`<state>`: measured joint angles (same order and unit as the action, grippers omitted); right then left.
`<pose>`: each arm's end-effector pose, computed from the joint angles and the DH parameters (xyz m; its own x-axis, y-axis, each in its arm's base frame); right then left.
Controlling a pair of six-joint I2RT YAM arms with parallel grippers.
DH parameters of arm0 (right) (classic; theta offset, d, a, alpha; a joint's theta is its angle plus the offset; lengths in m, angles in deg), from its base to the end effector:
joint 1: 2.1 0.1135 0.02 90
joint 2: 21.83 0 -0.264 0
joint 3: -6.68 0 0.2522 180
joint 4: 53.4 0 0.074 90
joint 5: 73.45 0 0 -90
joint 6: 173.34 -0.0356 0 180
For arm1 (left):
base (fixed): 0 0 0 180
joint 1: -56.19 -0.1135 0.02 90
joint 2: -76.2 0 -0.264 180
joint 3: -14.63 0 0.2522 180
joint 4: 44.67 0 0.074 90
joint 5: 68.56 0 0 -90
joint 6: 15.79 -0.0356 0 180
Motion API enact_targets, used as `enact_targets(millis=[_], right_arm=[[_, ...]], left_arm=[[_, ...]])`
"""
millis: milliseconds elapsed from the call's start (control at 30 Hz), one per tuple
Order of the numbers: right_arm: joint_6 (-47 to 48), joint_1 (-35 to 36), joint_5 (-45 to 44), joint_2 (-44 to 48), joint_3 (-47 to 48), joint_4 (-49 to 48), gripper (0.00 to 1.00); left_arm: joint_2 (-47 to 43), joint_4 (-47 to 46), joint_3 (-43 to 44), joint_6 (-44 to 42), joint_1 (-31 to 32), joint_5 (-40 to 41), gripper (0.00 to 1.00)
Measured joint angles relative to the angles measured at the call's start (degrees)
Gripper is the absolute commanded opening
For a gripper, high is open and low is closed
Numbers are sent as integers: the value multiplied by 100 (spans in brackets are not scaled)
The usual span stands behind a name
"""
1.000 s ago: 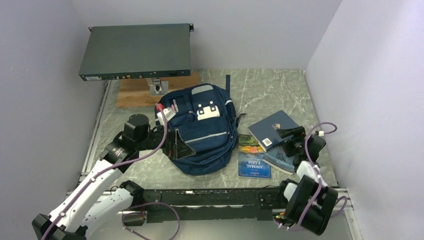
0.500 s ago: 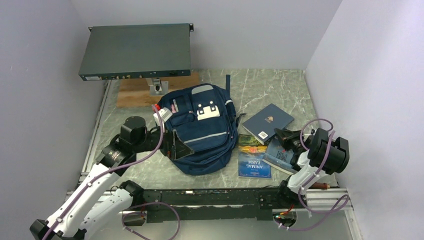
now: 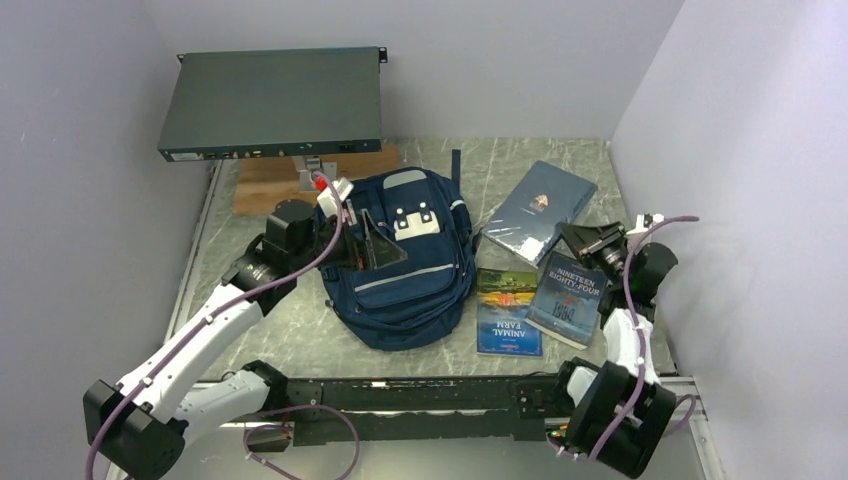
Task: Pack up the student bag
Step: Pick up the book from the center of the board.
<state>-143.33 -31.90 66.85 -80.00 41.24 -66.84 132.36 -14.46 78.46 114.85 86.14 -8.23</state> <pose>0.1933 -0.0791 0.2197 -0.3708 0.8498 -0.3747 -0.0372 0.3895 0.9203 0.1817 -0.1250 0.3262 -0.7926 -0.1965 -0.5773 0.4134 0.5227 -0.7455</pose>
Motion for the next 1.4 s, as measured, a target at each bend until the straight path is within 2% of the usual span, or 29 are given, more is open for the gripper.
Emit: enact_targets(millis=[67, 167, 367, 467, 633, 733, 833, 900, 1033, 1100, 1167, 1200, 1267, 1400], right_arm=[[-157, 153, 111, 350, 208, 205, 0], [-369, 833, 260, 553, 557, 553, 0], [-984, 3095, 505, 564, 682, 656, 0], [-1360, 3738, 693, 420, 684, 365, 0], [-2050, 4478, 748, -302, 684, -678, 0], [-2437, 4771, 702, -737, 684, -1329, 0], [-2693, 4962, 680, -1056, 684, -1821, 0], [-2769, 5036, 686, -1198, 684, -2022, 21], [-2472, 5163, 474, -1224, 702, -1899, 48], [-2105, 5407, 37, -1211, 767, -1491, 62], [-1930, 5694, -321, -1211, 817, -1268, 72], [-1897, 5864, -511, -1213, 813, -1285, 77], [-1965, 6181, -935, -1211, 713, -1530, 83], [-2151, 7062, -1727, -1165, 391, -1825, 86]], left_arm=[[0, -293, -2, 337, -2, 173, 100], [205, -826, 15, 782, -46, 142, 100], [857, -1388, 146, 1115, -79, -236, 100], [702, -1545, -20, 1108, -79, -245, 100], [13, -1971, -809, 1139, -96, -374, 100], [-168, -2173, -1174, 1259, -96, -538, 90], [-302, -2470, -1482, 1464, -107, -673, 66], [-450, -2601, -1665, 1661, -179, -713, 51], [-813, -2865, -2063, 2260, -590, -699, 25], [-1003, -3158, -2341, 2610, -778, -785, 14], [-1132, -3403, -2557, 2964, -960, -831, 4], [-1147, -3458, -2625, 3110, -1036, -841, 0], [-1139, -3620, -2761, 3403, -1169, -804, 0], [-1029, -4138, -2999, 3873, -1281, -490, 0]])
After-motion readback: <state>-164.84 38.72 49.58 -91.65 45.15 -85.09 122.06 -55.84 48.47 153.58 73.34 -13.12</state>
